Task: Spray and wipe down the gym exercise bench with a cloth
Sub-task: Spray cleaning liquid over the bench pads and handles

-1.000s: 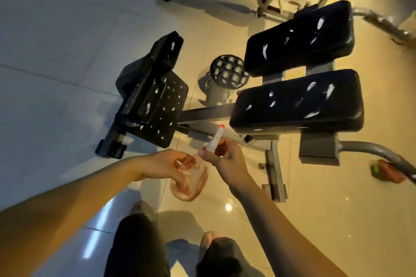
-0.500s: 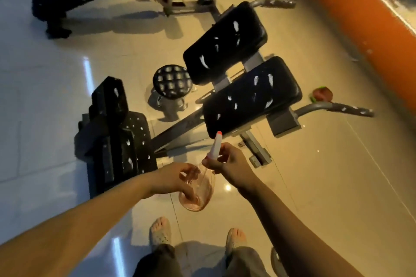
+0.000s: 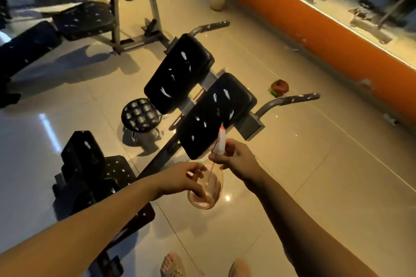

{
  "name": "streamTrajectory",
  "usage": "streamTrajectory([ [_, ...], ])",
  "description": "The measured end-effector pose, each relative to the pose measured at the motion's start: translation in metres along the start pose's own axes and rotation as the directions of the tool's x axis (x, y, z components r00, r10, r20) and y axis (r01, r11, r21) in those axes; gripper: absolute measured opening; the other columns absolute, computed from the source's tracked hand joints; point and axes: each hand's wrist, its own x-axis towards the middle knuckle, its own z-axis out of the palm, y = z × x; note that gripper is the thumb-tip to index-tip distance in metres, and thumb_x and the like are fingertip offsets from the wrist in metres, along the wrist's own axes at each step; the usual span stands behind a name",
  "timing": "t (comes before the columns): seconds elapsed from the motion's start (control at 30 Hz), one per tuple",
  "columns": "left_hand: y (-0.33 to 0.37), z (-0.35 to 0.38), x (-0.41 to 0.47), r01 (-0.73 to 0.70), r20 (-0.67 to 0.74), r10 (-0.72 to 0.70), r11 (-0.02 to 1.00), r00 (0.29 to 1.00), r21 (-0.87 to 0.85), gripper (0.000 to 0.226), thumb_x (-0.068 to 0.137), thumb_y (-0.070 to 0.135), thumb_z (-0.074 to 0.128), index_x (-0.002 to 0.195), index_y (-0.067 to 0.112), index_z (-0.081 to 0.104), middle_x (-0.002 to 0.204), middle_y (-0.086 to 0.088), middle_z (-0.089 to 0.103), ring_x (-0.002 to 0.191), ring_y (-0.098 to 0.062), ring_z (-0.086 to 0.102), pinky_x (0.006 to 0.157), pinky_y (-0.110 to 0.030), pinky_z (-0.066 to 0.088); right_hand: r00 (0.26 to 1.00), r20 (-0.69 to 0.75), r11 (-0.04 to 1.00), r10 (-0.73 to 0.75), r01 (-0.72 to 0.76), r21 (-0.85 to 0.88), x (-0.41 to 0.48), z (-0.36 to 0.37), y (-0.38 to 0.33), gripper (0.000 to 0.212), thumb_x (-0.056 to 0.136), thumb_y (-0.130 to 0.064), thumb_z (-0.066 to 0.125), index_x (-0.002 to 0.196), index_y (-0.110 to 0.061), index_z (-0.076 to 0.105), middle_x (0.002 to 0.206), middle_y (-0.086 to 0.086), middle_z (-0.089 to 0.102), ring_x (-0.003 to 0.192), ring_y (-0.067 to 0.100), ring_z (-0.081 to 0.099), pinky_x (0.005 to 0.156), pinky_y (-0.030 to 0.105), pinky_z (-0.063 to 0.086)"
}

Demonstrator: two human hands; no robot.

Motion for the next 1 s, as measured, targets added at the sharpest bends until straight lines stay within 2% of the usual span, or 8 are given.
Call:
streamTrajectory([
  [0.17, 0.030, -0.005, 0.016, -0.042, 0.009, 0.042, 0.999, 0.999, 0.004, 0.051, 0.083, 0.021, 0.081, 0.131, 0.027, 0.062, 0.120, 0.006, 0.071, 0.114, -0.013, 0.067, 0.101, -0.033, 0.055, 0.998, -0.066, 0.997, -0.008, 0.013, 0.077, 0.002, -0.027, -0.012, 0.025, 0.090, -0.025, 0.077, 0.107, -0.013, 0.065, 0.100, 0.010, 0.070, 0.092, 0.024, 0.073, 0.080, 0.030, 0.062],
  [0.33, 0.057, -0.005, 0.030, -0.097, 0.014, 0.097, 0.994, 0.995, 0.053, 0.058, 0.079, 0.025, 0.084, 0.132, 0.025, 0.060, 0.122, 0.003, 0.069, 0.114, -0.016, 0.067, 0.097, -0.031, 0.056, 0.995, -0.099, 0.993, -0.025, 0.036, 0.114, 0.000, -0.049, -0.020, 0.039, 0.085, -0.034, 0.079, 0.116, -0.017, 0.061, 0.108, 0.006, 0.066, 0.101, 0.023, 0.067, 0.082, 0.030, 0.057],
  [0.47, 0.063, 0.005, 0.038, -0.091, 0.035, 0.088, 0.993, 0.995, 0.079, 0.051, 0.079, 0.021, 0.083, 0.126, 0.026, 0.062, 0.122, 0.000, 0.067, 0.114, -0.019, 0.065, 0.099, -0.033, 0.056, 0.987, -0.157, 0.985, 0.034, -0.006, 0.170, -0.007, -0.058, -0.010, 0.032, 0.090, -0.028, 0.077, 0.112, -0.012, 0.061, 0.101, 0.008, 0.065, 0.091, 0.019, 0.069, 0.076, 0.024, 0.057],
  [0.63, 0.040, 0.018, 0.039, -0.046, 0.053, 0.041, 0.994, 0.998, 0.103, 0.076, 0.062, 0.042, 0.085, 0.133, 0.029, 0.061, 0.123, 0.003, 0.065, 0.114, -0.018, 0.063, 0.101, -0.038, 0.056, 0.995, -0.072, 0.981, 0.073, -0.058, 0.184, -0.012, -0.048, 0.018, 0.049, 0.083, -0.037, 0.079, 0.120, -0.012, 0.059, 0.107, 0.007, 0.065, 0.099, 0.023, 0.068, 0.085, 0.032, 0.061],
  [0.73, 0.022, 0.024, 0.032, -0.015, 0.033, 0.012, 0.996, 0.999, 0.090, 0.084, 0.055, 0.047, 0.085, 0.133, 0.030, 0.061, 0.123, 0.005, 0.065, 0.114, -0.016, 0.063, 0.099, -0.035, 0.056, 0.996, -0.058, 0.977, 0.069, -0.056, 0.206, -0.017, -0.032, 0.032, 0.036, 0.087, -0.029, 0.079, 0.116, -0.017, 0.062, 0.105, 0.002, 0.067, 0.096, 0.020, 0.067, 0.081, 0.028, 0.059],
  [0.8, 0.009, 0.028, 0.025, 0.015, 0.038, -0.018, 0.995, 0.999, 0.097, 0.077, 0.060, 0.042, 0.087, 0.132, 0.031, 0.062, 0.122, 0.005, 0.066, 0.113, -0.016, 0.063, 0.100, -0.037, 0.055, 0.996, -0.041, 0.977, 0.076, -0.067, 0.201, -0.020, -0.021, 0.042, 0.024, 0.091, -0.020, 0.076, 0.111, -0.015, 0.063, 0.101, 0.002, 0.067, 0.091, 0.017, 0.067, 0.080, 0.030, 0.059],
  [0.9, -0.014, 0.033, 0.013, 0.059, 0.041, -0.066, 0.987, 0.997, 0.146, 0.061, 0.071, 0.035, 0.089, 0.126, 0.026, 0.064, 0.116, 0.003, 0.068, 0.107, -0.016, 0.066, 0.099, -0.038, 0.056, 0.992, 0.055, 0.975, 0.112, -0.120, 0.187, -0.022, -0.004, 0.050, 0.024, 0.092, -0.015, 0.074, 0.114, -0.012, 0.062, 0.102, 0.005, 0.067, 0.089, 0.015, 0.069, 0.079, 0.031, 0.061],
  [1.0, -0.040, 0.036, 0.001, 0.106, 0.029, -0.113, 0.977, 0.993, 0.183, 0.072, 0.068, 0.044, 0.089, 0.131, 0.023, 0.061, 0.117, 0.005, 0.067, 0.105, -0.014, 0.066, 0.097, -0.034, 0.056, 0.971, 0.181, 0.971, 0.157, -0.186, 0.153, -0.024, 0.014, 0.053, 0.027, 0.095, -0.015, 0.070, 0.118, -0.017, 0.057, 0.109, 0.006, 0.064, 0.094, 0.016, 0.067, 0.074, 0.023, 0.058],
])
